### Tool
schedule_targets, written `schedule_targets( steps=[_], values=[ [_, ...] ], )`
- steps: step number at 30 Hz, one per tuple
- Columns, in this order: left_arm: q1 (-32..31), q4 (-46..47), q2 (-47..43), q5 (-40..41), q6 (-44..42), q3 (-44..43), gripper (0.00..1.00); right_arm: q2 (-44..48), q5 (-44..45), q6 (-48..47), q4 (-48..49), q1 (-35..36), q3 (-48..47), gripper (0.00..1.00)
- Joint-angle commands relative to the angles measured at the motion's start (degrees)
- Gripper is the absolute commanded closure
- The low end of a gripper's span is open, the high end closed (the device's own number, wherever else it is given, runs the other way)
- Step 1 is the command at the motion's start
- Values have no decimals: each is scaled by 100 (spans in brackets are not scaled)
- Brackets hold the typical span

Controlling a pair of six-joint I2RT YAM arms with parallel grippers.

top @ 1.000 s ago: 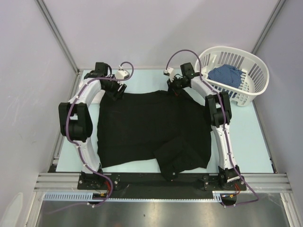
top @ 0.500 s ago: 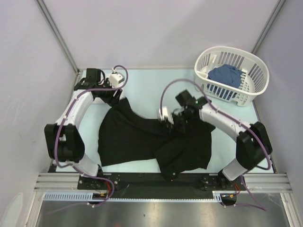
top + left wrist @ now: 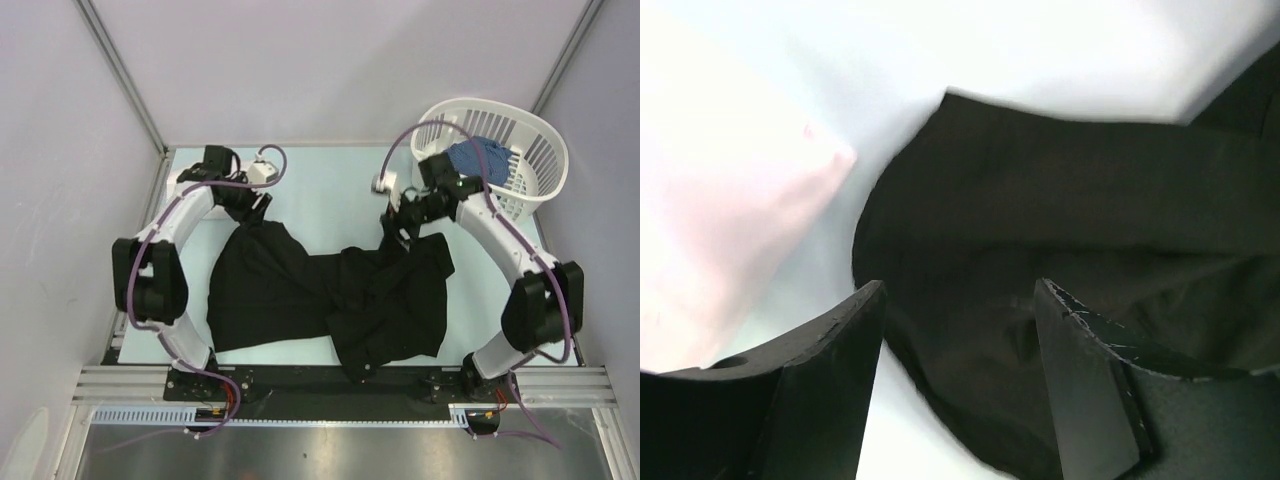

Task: Fold and stack the long sleeve shirts
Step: Fold the shirt

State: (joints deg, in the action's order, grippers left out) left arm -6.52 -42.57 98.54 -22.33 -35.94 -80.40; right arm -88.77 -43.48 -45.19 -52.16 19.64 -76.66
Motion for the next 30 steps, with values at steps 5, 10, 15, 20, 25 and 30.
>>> schedule_targets(
  steps=[5,10,15,20,25,30],
  values=[
    [-455,-68,1298,246,351,-1249,32,-1704,-126,2970,1322,-250,-1140,33],
    [-542,73,1807,641,510,-1540,31,-2468,77,3209,1516,-57,-1421,27],
    [-727,55,2037,1019,194,-1426,30,-2899,323,3209,1516,101,-1623,25],
    [-763,55,2178,1195,176,-1146,32,-3269,306,3183,1384,268,-1738,27],
    [-763,38,2134,1204,123,-837,47,-3541,314,3244,1481,418,-1738,33],
    [-763,20,1985,1125,114,-574,71,-3499,112,3306,1419,392,-1756,63]
  ],
)
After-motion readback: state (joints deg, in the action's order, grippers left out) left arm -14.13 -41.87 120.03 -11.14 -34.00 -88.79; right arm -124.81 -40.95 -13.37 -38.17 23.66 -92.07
